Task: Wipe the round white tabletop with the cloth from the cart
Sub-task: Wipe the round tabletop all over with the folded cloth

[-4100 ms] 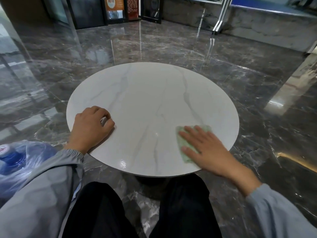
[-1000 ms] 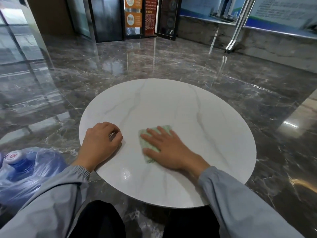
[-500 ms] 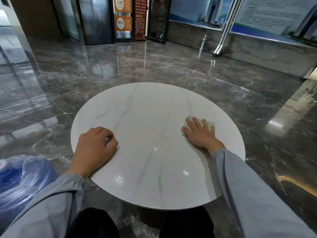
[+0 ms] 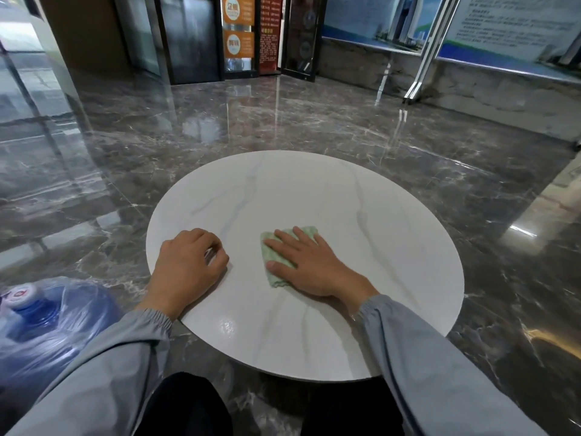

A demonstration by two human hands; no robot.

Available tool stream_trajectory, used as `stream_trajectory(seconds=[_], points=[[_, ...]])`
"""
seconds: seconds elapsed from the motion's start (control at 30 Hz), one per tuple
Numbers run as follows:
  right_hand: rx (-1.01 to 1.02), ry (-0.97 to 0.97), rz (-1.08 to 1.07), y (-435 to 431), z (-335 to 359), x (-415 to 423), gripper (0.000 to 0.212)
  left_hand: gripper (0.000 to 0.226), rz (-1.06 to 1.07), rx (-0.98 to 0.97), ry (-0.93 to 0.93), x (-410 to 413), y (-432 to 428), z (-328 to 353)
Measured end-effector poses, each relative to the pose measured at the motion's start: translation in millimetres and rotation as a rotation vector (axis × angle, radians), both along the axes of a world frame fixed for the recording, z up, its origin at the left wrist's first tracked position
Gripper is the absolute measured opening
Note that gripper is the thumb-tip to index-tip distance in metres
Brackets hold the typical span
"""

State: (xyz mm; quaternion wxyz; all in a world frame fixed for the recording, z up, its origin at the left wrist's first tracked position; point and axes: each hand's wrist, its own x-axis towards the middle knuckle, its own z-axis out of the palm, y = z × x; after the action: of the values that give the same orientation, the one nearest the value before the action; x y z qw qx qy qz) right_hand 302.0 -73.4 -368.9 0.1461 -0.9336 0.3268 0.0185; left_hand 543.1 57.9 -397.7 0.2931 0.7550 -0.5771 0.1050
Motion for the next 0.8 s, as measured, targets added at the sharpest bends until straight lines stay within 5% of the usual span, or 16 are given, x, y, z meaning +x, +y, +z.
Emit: stream_trajectory(seconds=[0.27,0.5,0.8], points=[[-0.048,0.082,-0.434,-80,2,-91,0.062,0.028,0.015,0.016,0.004,0,-1,-2],[-0.029,0.103,-0.562,-96,-3,-91,0.064,0.031,0.022,-0.015,-0.006,-2,-2,-3],[-0.083,0.061,-0.078,-3,-5,-7,0.062,0.031,0.017,-0.028,-0.015,-2,-2,-4]])
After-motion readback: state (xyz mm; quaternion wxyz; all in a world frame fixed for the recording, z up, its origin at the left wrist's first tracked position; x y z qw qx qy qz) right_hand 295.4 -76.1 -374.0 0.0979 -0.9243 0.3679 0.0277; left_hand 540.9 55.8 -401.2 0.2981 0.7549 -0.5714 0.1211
